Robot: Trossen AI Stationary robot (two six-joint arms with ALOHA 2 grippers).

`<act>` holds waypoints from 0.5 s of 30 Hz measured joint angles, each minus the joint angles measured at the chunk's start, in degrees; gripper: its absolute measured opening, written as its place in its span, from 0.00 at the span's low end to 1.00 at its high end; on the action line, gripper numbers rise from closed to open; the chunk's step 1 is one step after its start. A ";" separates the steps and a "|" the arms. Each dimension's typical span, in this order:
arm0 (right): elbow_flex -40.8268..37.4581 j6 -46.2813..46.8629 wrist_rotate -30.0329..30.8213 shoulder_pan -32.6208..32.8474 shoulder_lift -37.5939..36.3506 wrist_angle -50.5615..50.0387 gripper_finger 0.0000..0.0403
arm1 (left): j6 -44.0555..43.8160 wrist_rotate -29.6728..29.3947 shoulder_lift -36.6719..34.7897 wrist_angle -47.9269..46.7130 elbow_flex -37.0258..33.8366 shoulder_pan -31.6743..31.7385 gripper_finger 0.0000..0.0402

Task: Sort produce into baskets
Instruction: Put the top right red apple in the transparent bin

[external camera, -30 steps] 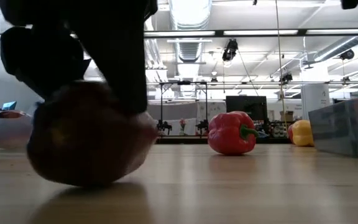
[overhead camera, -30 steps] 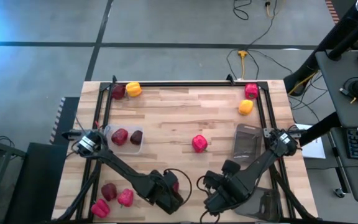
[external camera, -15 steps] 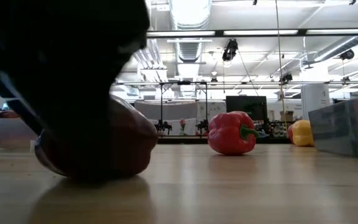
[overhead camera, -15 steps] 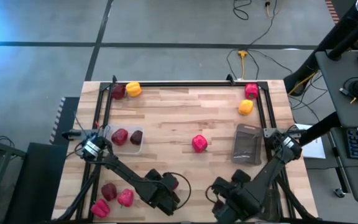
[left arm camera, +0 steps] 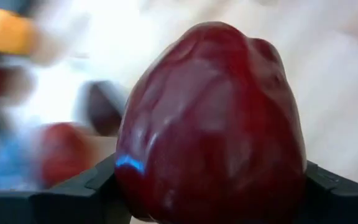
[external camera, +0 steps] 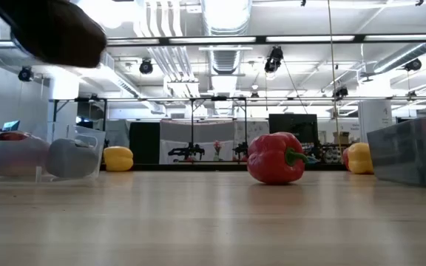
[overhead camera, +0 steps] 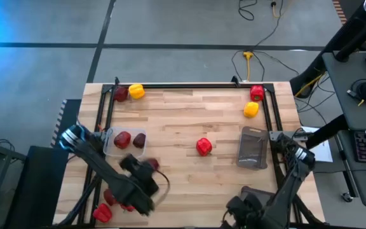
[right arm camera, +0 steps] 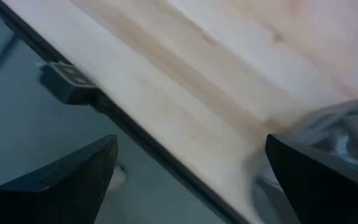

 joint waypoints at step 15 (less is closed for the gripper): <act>0.23 -3.99 -1.85 -1.67 7.73 10.50 0.99 | -3.45 9.56 -32.06 11.31 -36.97 12.09 0.69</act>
